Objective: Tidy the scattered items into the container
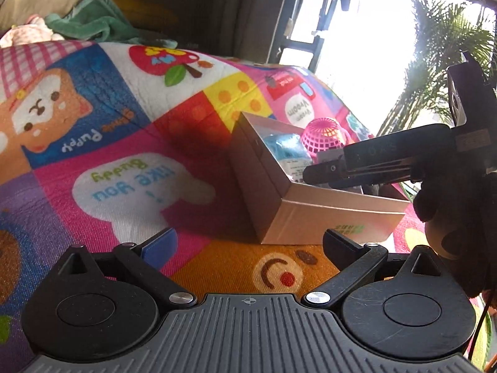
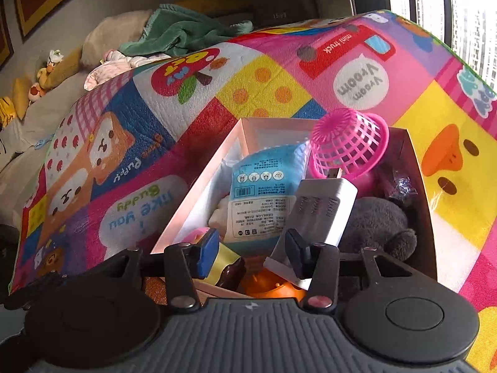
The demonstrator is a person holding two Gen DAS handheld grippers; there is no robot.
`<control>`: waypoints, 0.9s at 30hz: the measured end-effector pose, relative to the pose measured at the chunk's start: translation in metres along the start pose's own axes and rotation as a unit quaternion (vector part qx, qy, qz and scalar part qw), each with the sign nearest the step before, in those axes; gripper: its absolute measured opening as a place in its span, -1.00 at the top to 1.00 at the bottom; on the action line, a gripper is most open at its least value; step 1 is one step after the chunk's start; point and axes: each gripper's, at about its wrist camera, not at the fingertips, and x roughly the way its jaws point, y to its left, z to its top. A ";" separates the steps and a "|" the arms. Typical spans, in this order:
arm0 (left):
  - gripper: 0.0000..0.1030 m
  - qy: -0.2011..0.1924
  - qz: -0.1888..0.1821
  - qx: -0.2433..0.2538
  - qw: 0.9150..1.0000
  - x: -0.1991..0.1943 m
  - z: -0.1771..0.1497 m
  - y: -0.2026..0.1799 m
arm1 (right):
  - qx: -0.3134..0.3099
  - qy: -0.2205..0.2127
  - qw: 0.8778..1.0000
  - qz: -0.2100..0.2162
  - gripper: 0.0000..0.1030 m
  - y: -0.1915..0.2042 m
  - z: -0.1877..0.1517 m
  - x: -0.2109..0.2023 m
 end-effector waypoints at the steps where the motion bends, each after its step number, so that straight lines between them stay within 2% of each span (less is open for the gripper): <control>1: -0.99 0.000 0.000 0.000 1.000 0.000 0.000 0.000 | -0.004 -0.005 1.000 -0.001 0.09 0.002 -0.001 -0.005; 4: -0.99 0.000 0.000 0.000 1.000 0.000 0.000 0.000 | -0.024 -0.032 0.999 -0.003 0.05 0.005 -0.003 -0.029; 6: -0.99 -0.001 0.001 0.000 1.000 0.000 0.000 -0.001 | -0.037 -0.061 0.997 -0.019 -0.07 0.002 -0.005 -0.049; 10: -1.00 0.006 0.006 0.010 1.000 0.002 0.000 -0.005 | -0.057 -0.108 0.985 -0.118 -0.16 -0.013 -0.014 -0.070; 11: -1.00 0.009 0.008 0.016 1.000 0.003 0.000 -0.007 | -0.052 -0.111 0.983 -0.135 -0.16 -0.021 -0.016 -0.071; 13: -1.00 0.009 0.011 0.031 0.999 0.004 0.000 -0.014 | -0.017 -0.105 0.984 -0.144 -0.16 -0.041 -0.020 -0.071; 15: -1.00 -0.002 0.005 0.049 0.999 0.005 0.003 -0.025 | 0.034 -0.097 0.985 -0.135 -0.16 -0.063 -0.020 -0.068; 18: -1.00 -0.001 -0.019 0.065 0.998 0.016 0.015 -0.043 | 0.114 -0.087 0.985 -0.093 -0.19 -0.092 -0.017 -0.060; 21: -1.00 0.013 -0.033 0.081 0.996 0.034 0.025 -0.057 | 0.170 -0.069 0.982 -0.037 -0.46 -0.107 -0.017 -0.046; 23: -1.00 0.022 -0.033 0.086 0.995 0.044 0.027 -0.061 | 0.177 -0.056 0.983 -0.012 -0.47 -0.105 -0.019 -0.037; 25: -1.00 0.033 -0.049 0.072 0.996 0.048 0.029 -0.060 | 0.162 -0.053 0.985 -0.012 -0.59 -0.095 -0.022 -0.034; 27: -1.00 0.031 -0.050 0.064 0.996 0.046 0.029 -0.059 | 0.137 -0.055 0.989 -0.013 -0.79 -0.084 -0.022 -0.035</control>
